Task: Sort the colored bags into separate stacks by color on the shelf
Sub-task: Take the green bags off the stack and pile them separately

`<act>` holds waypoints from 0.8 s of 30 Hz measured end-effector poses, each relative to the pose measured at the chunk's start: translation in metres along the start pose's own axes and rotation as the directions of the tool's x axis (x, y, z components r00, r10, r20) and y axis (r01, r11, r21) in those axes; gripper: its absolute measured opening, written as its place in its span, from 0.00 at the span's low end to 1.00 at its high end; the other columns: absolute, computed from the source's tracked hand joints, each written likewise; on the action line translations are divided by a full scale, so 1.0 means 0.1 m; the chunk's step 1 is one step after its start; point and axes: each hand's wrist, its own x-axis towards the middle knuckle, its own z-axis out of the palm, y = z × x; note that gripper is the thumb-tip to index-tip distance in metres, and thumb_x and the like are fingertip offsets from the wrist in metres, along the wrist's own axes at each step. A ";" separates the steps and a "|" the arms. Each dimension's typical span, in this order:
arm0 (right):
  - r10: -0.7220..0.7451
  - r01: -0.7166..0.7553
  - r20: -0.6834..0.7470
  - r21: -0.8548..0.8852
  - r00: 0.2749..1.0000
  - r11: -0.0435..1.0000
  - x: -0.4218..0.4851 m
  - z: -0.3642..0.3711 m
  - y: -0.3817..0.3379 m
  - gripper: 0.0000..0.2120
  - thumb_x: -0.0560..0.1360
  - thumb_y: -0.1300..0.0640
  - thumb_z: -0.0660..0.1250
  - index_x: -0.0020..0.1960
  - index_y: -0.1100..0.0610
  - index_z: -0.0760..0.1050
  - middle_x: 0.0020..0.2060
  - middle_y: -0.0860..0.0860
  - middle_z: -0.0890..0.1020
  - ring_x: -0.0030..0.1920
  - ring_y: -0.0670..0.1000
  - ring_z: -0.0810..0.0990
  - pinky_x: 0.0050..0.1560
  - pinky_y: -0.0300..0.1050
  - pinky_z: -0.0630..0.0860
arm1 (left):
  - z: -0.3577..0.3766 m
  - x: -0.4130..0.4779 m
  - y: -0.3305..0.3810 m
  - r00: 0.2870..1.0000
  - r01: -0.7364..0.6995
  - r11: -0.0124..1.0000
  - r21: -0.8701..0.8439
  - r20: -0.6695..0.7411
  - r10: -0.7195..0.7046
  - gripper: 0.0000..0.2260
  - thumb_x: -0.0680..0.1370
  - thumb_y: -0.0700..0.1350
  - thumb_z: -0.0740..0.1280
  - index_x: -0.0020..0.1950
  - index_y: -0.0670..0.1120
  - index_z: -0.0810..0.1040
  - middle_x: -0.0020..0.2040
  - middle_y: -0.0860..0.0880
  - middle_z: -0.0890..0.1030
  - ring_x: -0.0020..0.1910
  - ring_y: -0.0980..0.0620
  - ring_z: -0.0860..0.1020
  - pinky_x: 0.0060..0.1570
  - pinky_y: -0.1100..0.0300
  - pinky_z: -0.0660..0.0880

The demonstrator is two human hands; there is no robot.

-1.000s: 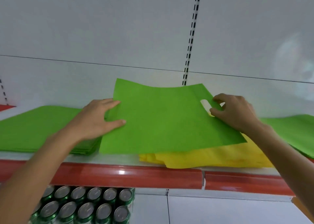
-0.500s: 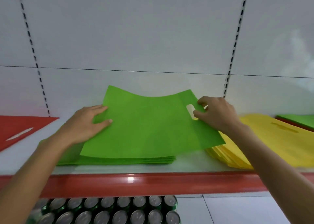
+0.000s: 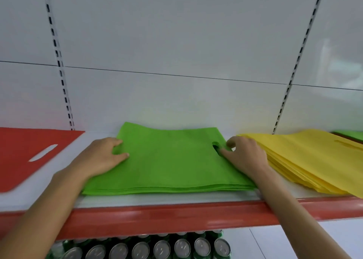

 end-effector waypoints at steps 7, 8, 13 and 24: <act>0.003 -0.004 -0.013 -0.036 1.000 0.999 0.00 0.03 -0.07 0.15 0.74 0.44 0.65 0.56 0.51 0.79 0.55 0.52 0.80 0.57 0.56 0.77 0.49 0.46 0.72 | 0.02 -0.01 -0.08 1.000 -0.009 1.000 0.028 -0.013 0.009 0.23 0.75 0.51 0.67 0.68 0.46 0.71 0.70 0.46 0.69 0.68 0.46 0.68 0.65 0.57 0.63; 0.006 -0.006 -0.011 -0.029 1.000 1.000 0.01 0.04 -0.08 0.15 0.73 0.44 0.66 0.56 0.51 0.79 0.55 0.52 0.80 0.57 0.56 0.77 0.50 0.46 0.72 | 0.02 -0.01 -0.09 1.000 -0.010 0.999 0.036 -0.015 0.011 0.22 0.76 0.51 0.66 0.68 0.46 0.71 0.70 0.45 0.69 0.68 0.46 0.67 0.65 0.57 0.63; 0.023 -0.023 0.019 0.012 1.000 1.000 0.00 0.10 -0.06 0.15 0.73 0.44 0.66 0.54 0.52 0.80 0.54 0.52 0.81 0.56 0.56 0.77 0.48 0.46 0.71 | 0.03 -0.02 -0.10 1.000 0.008 0.998 0.063 0.017 -0.009 0.20 0.76 0.53 0.65 0.67 0.48 0.73 0.71 0.44 0.67 0.69 0.45 0.66 0.66 0.56 0.62; -0.010 0.033 -0.139 0.161 0.990 0.986 0.11 -0.49 0.34 0.17 0.76 0.49 0.62 0.62 0.53 0.76 0.57 0.48 0.81 0.60 0.53 0.76 0.57 0.47 0.71 | -0.22 -0.16 0.67 0.963 -0.190 0.975 0.116 -0.170 0.208 0.21 0.75 0.53 0.65 0.67 0.48 0.73 0.69 0.47 0.70 0.68 0.47 0.68 0.68 0.52 0.62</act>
